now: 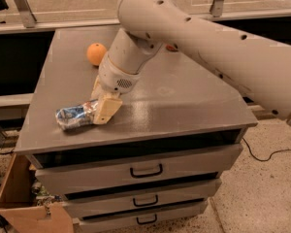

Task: Move redbull can near orange

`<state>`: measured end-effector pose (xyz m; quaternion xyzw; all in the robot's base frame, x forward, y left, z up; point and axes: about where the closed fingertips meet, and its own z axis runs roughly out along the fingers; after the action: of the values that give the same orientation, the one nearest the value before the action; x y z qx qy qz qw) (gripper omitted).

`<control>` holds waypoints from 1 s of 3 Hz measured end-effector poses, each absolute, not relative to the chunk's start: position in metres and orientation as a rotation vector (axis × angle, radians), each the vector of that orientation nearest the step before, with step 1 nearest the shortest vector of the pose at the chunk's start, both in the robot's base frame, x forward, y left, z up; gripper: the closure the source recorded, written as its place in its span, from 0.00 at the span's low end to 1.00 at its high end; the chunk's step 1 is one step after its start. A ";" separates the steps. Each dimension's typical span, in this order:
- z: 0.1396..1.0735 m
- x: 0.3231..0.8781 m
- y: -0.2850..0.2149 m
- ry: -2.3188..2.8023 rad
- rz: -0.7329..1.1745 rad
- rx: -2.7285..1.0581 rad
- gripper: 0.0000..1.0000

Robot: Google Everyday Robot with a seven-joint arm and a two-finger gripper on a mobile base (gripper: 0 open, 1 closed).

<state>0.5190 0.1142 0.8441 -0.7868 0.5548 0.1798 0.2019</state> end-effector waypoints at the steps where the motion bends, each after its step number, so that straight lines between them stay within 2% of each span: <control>1: 0.854 0.523 0.100 1.606 0.465 -2.178 0.83; 2: 0.871 0.537 0.063 1.678 0.388 -2.119 1.00; 3: 0.912 0.573 -0.002 1.758 0.304 -1.966 1.00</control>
Offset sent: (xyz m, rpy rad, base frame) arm 0.0405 -0.1069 0.0494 -0.0735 -0.0811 -0.2346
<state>0.5726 -0.0022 0.9117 -0.7187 0.6427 0.1110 0.2410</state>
